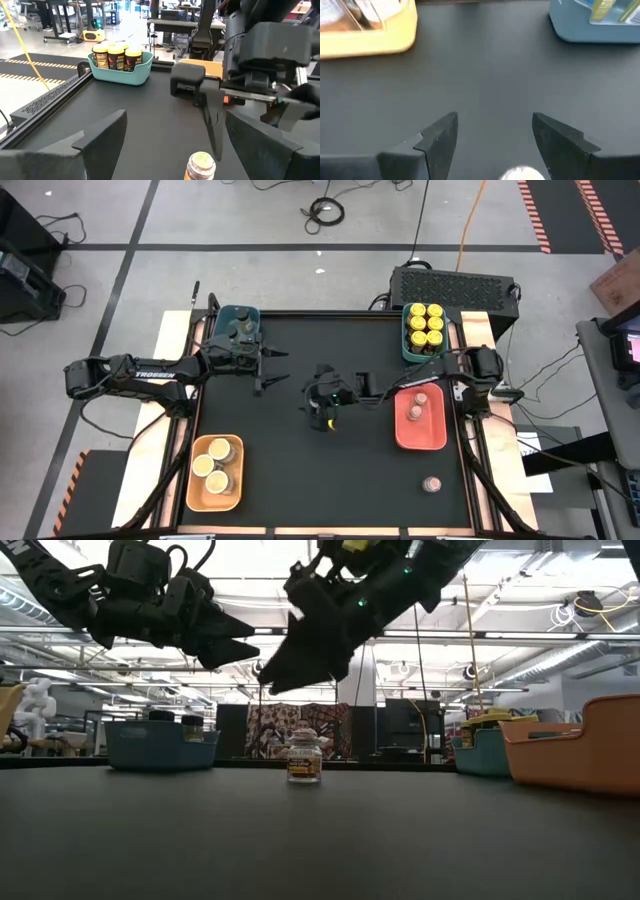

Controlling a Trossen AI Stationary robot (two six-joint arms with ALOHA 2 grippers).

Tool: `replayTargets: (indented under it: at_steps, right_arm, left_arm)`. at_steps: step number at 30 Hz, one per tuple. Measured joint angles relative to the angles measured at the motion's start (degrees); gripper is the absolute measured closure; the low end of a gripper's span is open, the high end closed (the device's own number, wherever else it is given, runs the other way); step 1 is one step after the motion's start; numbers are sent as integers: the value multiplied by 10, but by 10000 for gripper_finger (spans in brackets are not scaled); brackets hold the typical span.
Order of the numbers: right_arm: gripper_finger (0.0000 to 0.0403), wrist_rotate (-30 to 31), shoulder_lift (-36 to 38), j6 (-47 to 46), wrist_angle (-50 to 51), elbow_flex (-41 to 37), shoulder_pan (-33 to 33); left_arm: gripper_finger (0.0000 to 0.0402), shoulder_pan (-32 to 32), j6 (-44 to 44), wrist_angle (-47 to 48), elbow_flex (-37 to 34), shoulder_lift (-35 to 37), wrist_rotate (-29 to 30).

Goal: Sort spices by type
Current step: Put the brown spice bottle into the orange bin

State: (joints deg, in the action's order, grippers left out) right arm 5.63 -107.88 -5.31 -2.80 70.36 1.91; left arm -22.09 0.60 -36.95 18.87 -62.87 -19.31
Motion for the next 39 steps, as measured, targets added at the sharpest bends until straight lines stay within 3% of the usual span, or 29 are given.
replayTargets:
  at_steps: [17,22,39]
  right_arm:
    - [153,-9,-9,-40,120,2,-45]
    - [153,-41,-9,-50,120,2,-47]
    - [153,-40,-65,-75,100,2,-52]
  left_arm:
    - [61,0,-7,3,0,0,-1]
    - [61,0,-11,9,0,0,-1]
    - [61,0,-15,15,0,0,0]
